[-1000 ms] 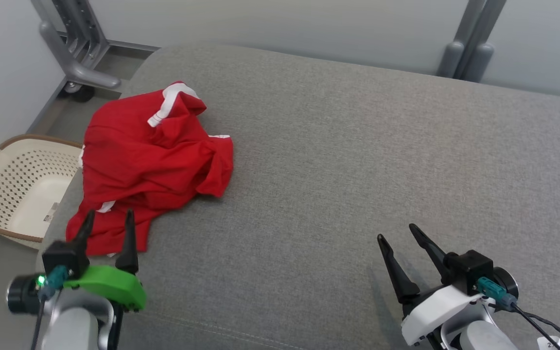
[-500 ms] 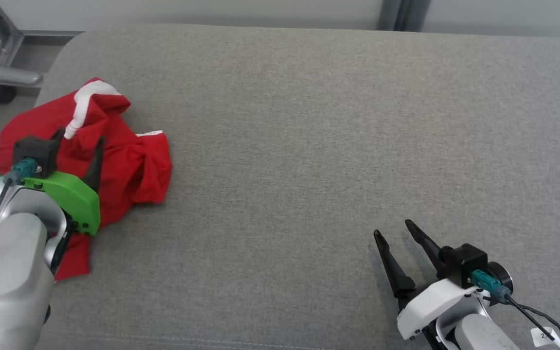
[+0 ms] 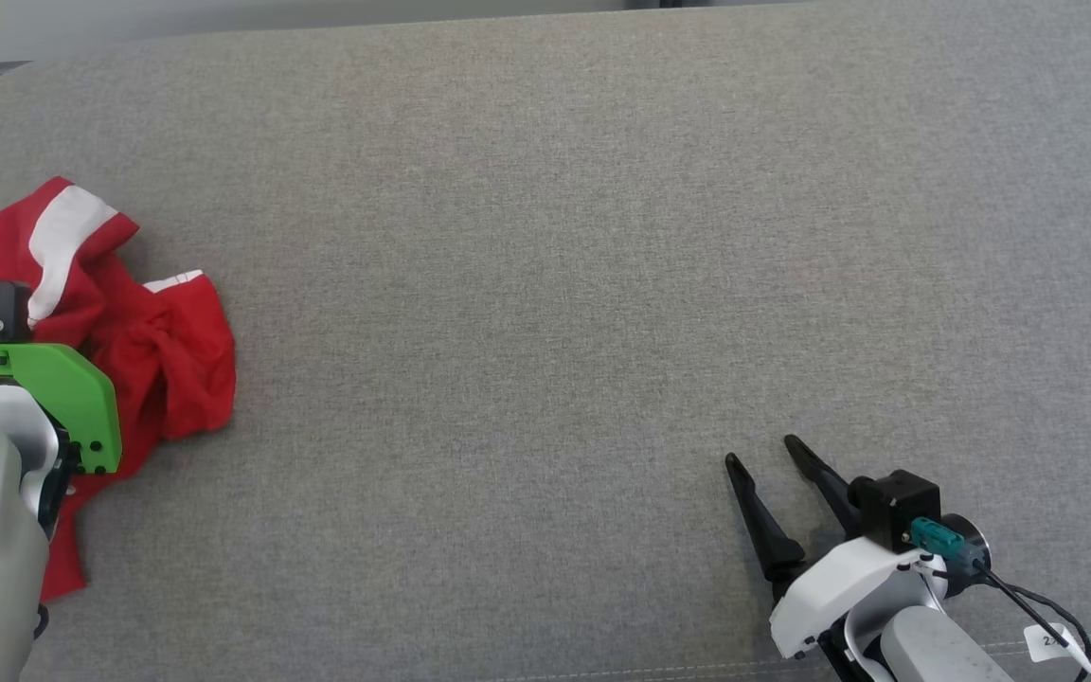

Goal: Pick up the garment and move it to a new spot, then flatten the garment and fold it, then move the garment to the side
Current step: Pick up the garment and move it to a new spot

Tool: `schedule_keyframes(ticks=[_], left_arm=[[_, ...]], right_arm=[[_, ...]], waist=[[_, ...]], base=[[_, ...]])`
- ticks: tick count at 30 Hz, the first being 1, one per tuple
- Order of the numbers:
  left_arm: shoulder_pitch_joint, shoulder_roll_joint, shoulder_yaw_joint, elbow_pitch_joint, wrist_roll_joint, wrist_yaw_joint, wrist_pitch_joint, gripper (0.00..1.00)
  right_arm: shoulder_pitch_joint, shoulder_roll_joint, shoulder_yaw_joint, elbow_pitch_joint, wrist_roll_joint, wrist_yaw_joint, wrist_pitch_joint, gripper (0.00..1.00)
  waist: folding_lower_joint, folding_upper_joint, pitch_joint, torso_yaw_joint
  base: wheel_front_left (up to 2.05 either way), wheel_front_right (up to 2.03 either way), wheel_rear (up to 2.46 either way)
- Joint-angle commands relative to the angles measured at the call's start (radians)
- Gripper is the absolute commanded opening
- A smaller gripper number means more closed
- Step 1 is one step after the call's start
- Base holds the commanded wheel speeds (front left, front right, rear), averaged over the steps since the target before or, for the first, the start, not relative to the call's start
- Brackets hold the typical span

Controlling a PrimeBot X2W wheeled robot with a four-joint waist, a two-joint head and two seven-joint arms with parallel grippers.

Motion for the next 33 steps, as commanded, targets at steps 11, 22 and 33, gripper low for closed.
schedule_keyframes(ticks=[11, 22, 33], left_arm=[[-0.139, -0.023, -0.069, -0.079, 0.091, 0.026, -0.217, 0.0], [-0.077, -0.223, -0.1, -0.534, 0.13, -0.006, -0.239, 0.0], [0.106, -0.355, -0.222, -0.53, 0.093, -0.021, -0.238, 0.0]], right_arm=[[0.01, 0.022, -0.015, 0.005, 0.029, 0.0, -0.003, 1.0], [0.022, 0.044, -0.018, 0.004, 0.042, 0.0, -0.003, 1.0], [0.034, 0.046, -0.021, 0.006, 0.047, 0.0, -0.003, 1.0]], waist=[[0.0, 0.0, -0.052, 0.014], [0.0, 0.0, -0.093, -0.068], [0.0, 0.0, -0.105, -0.303]], base=[[0.0, 0.0, 0.0], [0.0, 0.0, 0.0], [0.0, 0.0, 0.0]])
